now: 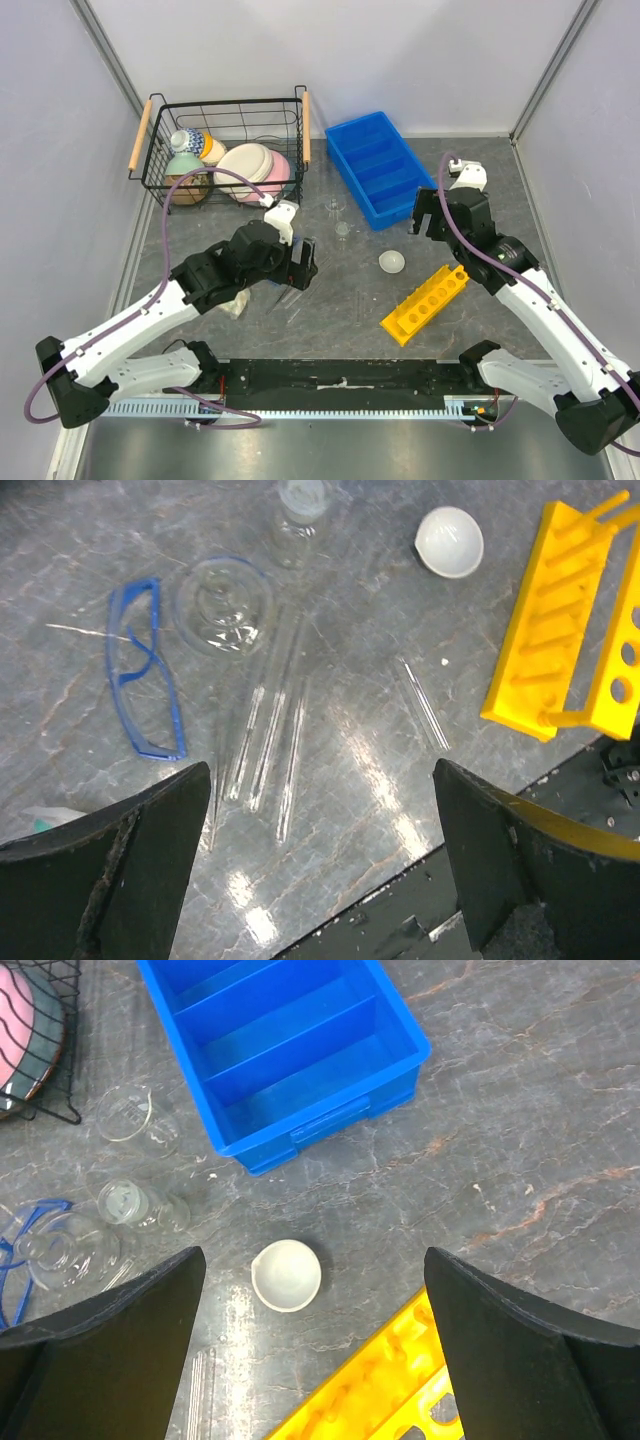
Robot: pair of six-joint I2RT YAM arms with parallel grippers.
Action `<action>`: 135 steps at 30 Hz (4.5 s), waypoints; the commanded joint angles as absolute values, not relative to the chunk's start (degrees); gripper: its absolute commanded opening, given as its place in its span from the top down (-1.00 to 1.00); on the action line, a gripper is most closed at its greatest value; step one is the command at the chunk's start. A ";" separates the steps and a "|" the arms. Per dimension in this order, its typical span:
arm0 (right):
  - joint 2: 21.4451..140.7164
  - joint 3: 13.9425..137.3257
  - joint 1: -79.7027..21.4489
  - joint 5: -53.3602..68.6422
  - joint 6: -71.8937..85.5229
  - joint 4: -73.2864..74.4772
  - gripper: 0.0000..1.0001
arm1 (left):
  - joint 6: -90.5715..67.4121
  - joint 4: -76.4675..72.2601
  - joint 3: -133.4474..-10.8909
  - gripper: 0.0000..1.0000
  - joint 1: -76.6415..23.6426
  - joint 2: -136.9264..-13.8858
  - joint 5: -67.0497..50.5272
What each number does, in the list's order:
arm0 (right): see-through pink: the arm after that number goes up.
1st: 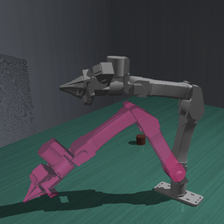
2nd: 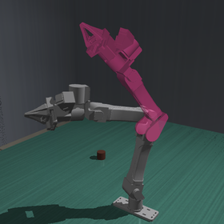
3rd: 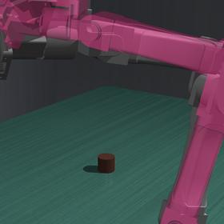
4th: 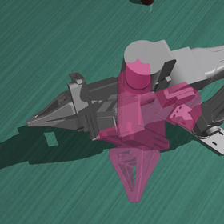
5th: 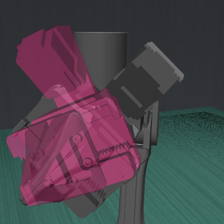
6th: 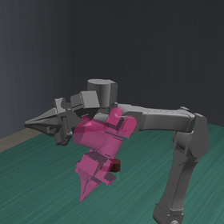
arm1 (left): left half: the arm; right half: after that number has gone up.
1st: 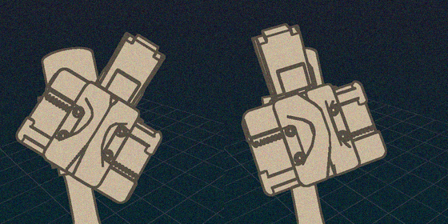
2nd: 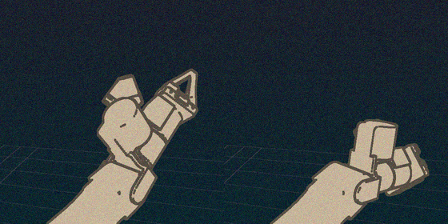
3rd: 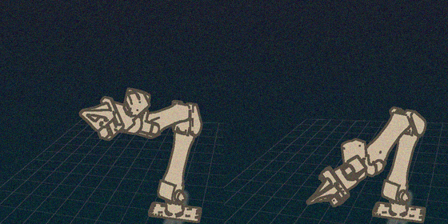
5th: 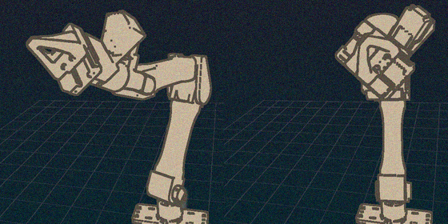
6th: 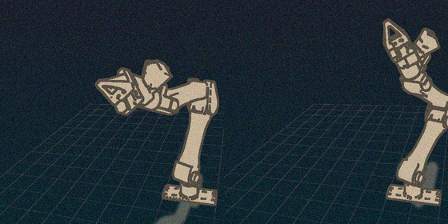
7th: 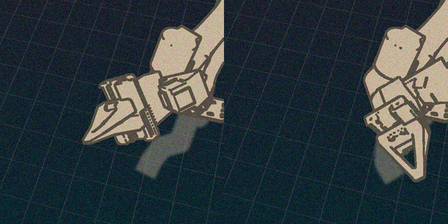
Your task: Organize the chemistry lab equipment
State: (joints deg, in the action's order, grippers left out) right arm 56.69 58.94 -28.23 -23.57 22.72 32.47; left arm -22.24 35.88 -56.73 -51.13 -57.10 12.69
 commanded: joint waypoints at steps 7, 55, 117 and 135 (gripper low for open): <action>55.63 57.92 -28.21 -14.15 21.45 30.59 -0.96 | -25.30 33.05 -48.17 -0.95 -54.05 -58.89 1.76; 56.78 52.12 -28.21 -8.61 21.88 26.37 -0.96 | -31.82 22.15 -39.90 -0.17 -55.55 -81.30 11.34; 42.54 59.33 -28.30 31.98 28.65 34.10 -0.96 | -18.90 16.27 -59.15 0.88 -59.42 -67.15 -25.56; 36.65 62.31 -28.30 37.53 27.25 39.20 -0.89 | -28.47 -5.96 -53.71 0.89 -52.56 -68.64 -53.70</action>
State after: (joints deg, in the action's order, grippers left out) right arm 36.88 60.14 -28.25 34.48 27.24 40.01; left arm -23.44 3.97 -55.81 -52.80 -68.10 -46.06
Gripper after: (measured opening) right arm 0.960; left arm 0.210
